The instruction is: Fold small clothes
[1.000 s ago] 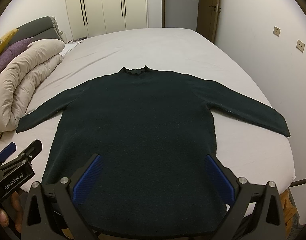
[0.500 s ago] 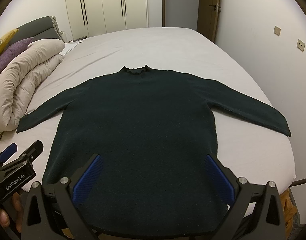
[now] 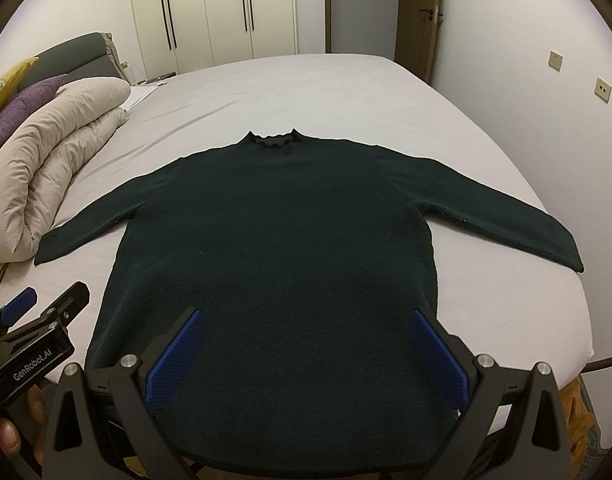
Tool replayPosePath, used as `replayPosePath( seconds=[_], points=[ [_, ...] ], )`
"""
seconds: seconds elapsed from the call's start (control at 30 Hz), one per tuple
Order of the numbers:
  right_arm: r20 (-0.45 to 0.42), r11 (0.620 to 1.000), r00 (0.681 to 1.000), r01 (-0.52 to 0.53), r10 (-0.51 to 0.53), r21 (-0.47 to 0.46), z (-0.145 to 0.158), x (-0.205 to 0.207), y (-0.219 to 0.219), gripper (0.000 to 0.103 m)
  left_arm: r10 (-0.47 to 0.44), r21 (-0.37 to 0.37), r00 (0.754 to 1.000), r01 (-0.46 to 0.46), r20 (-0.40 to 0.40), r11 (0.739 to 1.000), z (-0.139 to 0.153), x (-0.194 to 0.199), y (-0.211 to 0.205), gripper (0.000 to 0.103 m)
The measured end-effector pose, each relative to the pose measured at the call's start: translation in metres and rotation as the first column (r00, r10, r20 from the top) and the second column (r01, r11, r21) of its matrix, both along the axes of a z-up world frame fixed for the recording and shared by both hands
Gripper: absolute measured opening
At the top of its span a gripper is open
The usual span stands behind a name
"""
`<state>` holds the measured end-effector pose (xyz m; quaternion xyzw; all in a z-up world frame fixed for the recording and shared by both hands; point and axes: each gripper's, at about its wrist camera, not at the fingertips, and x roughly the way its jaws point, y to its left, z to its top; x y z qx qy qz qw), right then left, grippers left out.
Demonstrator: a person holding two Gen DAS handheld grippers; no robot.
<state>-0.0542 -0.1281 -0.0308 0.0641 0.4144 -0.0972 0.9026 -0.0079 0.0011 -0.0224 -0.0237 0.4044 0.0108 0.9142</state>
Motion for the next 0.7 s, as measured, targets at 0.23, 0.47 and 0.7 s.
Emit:
replayPosePath(
  seconds=[0.23, 0.47, 0.7],
  points=[
    [-0.002, 1.0, 1.0, -0.001, 0.001, 0.003, -0.0016, -0.0006, 0.0026, 0.103, -0.002, -0.005, 1.0, 0.002, -0.011, 1.0, -0.0004, 0.0021, 0.0003, 0.103],
    [-0.005, 1.0, 1.0, -0.002, 0.002, 0.002, -0.0036, -0.0021, 0.0046, 0.103, 0.001, -0.008, 1.0, -0.001, -0.019, 1.0, -0.0022, 0.0035, 0.0015, 0.103],
    [-0.015, 1.0, 1.0, -0.009, 0.009, 0.002, -0.006, 0.0001, 0.0064, 0.103, -0.007, -0.027, 0.999, 0.006, -0.032, 1.0, -0.0067, 0.0093, 0.0074, 0.103]
  ],
)
